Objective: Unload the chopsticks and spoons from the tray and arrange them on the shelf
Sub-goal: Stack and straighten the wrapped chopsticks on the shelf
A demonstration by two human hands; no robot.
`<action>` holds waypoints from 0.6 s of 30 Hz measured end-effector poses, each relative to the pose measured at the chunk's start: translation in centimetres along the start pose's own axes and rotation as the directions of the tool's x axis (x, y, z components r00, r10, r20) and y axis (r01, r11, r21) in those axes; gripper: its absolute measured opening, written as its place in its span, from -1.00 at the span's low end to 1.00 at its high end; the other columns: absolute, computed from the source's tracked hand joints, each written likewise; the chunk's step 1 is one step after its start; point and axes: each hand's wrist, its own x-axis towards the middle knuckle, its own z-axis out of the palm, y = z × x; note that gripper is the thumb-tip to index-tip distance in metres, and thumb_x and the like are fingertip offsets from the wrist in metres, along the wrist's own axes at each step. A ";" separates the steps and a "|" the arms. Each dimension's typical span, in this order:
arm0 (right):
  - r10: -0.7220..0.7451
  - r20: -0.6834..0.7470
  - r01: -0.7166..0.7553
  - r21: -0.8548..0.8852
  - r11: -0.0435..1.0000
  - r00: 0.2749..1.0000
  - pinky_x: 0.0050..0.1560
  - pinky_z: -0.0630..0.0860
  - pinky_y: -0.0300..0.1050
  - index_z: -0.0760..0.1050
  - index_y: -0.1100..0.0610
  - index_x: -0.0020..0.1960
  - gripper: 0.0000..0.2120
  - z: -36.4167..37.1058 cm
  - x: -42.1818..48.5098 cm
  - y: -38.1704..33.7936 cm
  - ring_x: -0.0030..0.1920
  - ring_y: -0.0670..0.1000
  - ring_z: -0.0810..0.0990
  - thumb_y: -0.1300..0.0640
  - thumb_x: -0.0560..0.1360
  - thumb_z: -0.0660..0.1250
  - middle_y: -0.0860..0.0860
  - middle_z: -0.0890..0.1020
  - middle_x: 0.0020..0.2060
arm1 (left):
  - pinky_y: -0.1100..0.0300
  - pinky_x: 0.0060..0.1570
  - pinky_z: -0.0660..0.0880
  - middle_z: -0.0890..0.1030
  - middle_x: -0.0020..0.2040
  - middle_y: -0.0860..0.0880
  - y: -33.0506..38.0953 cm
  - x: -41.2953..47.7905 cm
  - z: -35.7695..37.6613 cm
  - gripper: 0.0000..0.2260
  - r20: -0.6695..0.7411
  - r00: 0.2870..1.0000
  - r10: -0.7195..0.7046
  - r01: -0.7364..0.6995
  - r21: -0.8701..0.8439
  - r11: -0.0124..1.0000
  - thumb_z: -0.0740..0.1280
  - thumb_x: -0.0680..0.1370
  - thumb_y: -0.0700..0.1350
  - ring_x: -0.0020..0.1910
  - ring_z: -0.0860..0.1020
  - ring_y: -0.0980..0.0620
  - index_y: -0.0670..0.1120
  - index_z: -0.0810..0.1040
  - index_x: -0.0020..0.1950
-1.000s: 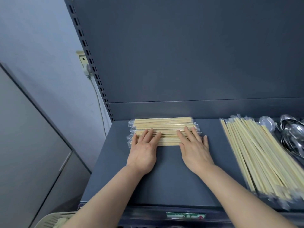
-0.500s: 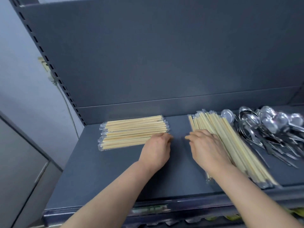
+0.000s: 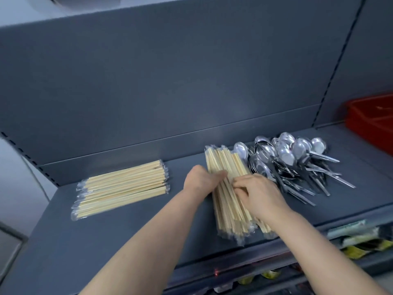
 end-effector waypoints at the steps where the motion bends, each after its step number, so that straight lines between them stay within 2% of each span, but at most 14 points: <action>1: -0.011 0.005 0.011 0.015 1.000 1.000 0.23 0.40 -0.16 0.65 -0.03 0.10 -0.78 -0.2 0.0 0.3 0.15 -0.08 0.52 0.09 0.58 0.25 -0.20 0.62 0.13 | 0.22 -0.38 0.34 0.45 -0.38 0.01 0.6 0.0 0.2 -0.57 -0.006 1.000 -0.013 0.013 0.031 0.999 0.41 0.39 0.24 -0.37 0.48 0.01 -0.09 0.39 -0.32; 4: -0.052 0.015 0.052 0.016 0.999 0.999 0.27 0.38 -0.16 0.64 -0.03 0.12 -0.79 -0.4 0.1 0.8 0.19 -0.09 0.50 0.07 0.59 0.25 -0.20 0.59 0.19 | 0.23 -0.34 0.38 0.49 -0.35 0.00 1.7 0.4 0.5 -0.63 0.011 0.999 -0.040 0.039 0.070 0.997 0.41 0.38 0.19 -0.35 0.50 0.01 -0.09 0.42 -0.28; 6: -0.056 0.012 0.056 0.024 0.998 0.998 0.29 0.38 -0.16 0.65 -0.03 0.11 -0.78 -0.5 -0.1 1.1 0.20 -0.11 0.50 0.07 0.59 0.24 -0.20 0.59 0.18 | 0.24 -0.38 0.38 0.49 -0.37 -0.02 1.9 0.6 0.6 -0.70 0.027 0.997 -0.070 0.070 -0.004 0.998 0.41 0.38 0.09 -0.41 0.47 0.00 -0.11 0.44 -0.29; 9: -0.055 -0.030 0.056 0.012 0.998 0.998 0.22 0.45 -0.14 0.66 -0.04 0.07 -0.77 -0.3 -0.2 1.2 0.15 -0.11 0.53 0.08 0.59 0.22 -0.21 0.62 0.12 | 0.26 -0.45 0.30 0.45 -0.41 -0.05 1.6 0.6 0.3 -0.79 0.060 0.991 -0.116 0.125 -0.190 0.974 0.39 0.38 -0.07 -0.46 0.41 -0.02 -0.11 0.40 -0.31; 12: -0.055 -0.020 0.055 0.001 0.999 0.998 0.20 0.46 -0.18 0.64 -0.05 0.09 -0.77 -0.3 -0.3 1.2 0.14 -0.14 0.54 0.08 0.60 0.21 -0.20 0.63 0.10 | 0.21 -0.36 0.36 0.52 -0.29 -0.10 0.9 0.4 -0.3 -0.85 0.075 0.989 -0.129 0.145 -0.282 0.948 0.37 0.41 -0.12 -0.33 0.48 -0.06 -0.12 0.42 -0.24; 15: -0.047 0.004 0.047 0.016 0.999 0.999 0.22 0.46 -0.18 0.59 -0.05 0.18 -0.77 -0.6 -0.3 1.0 0.15 -0.14 0.55 0.08 0.61 0.21 -0.18 0.62 0.14 | 0.13 -0.25 0.41 0.55 -0.26 -0.13 0.5 -0.1 -1.5 -0.90 0.079 0.994 -0.080 0.108 -0.468 0.877 0.36 0.45 -0.16 -0.30 0.50 -0.07 -0.17 0.50 -0.11; 18: -0.013 0.021 0.011 0.100 0.995 1.000 0.28 0.42 -0.15 0.44 -0.03 0.35 -0.68 -1.1 0.3 0.2 0.25 -0.10 0.50 0.02 0.62 0.18 -0.12 0.55 0.26 | 0.11 -0.17 0.48 0.56 -0.31 -0.09 0.3 -1.1 -3.3 -0.96 0.045 0.998 0.050 -0.009 -0.650 0.760 0.33 0.54 -0.23 -0.33 0.53 -0.03 -0.19 0.50 -0.10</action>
